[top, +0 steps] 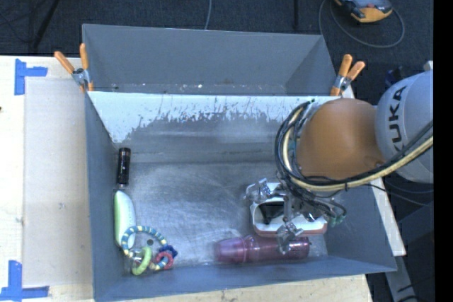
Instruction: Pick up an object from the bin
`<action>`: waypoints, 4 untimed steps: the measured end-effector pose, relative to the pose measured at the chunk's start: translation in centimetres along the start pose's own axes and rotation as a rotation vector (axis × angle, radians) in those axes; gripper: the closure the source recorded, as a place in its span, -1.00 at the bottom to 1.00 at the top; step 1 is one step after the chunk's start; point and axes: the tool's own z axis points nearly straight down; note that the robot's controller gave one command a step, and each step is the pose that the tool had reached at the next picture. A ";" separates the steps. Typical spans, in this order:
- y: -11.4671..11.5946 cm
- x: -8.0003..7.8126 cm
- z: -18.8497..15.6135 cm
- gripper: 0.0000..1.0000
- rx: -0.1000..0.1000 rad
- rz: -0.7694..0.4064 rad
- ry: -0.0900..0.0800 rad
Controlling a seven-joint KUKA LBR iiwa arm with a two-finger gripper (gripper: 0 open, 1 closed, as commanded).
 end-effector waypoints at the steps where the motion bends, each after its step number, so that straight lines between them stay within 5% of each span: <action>1: 2.7 0.6 5.6 1.00 0.012 -0.065 -0.019; 2: 2.7 0.6 5.6 1.00 0.012 -0.063 -0.019; 3: 2.7 -1.2 -8.8 1.00 0.003 -0.028 -0.007; 4: 2.7 -1.2 -8.8 1.00 0.003 -0.028 -0.006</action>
Offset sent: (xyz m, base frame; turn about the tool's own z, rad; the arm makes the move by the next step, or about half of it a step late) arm 0.0000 0.0000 0.0000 0.0000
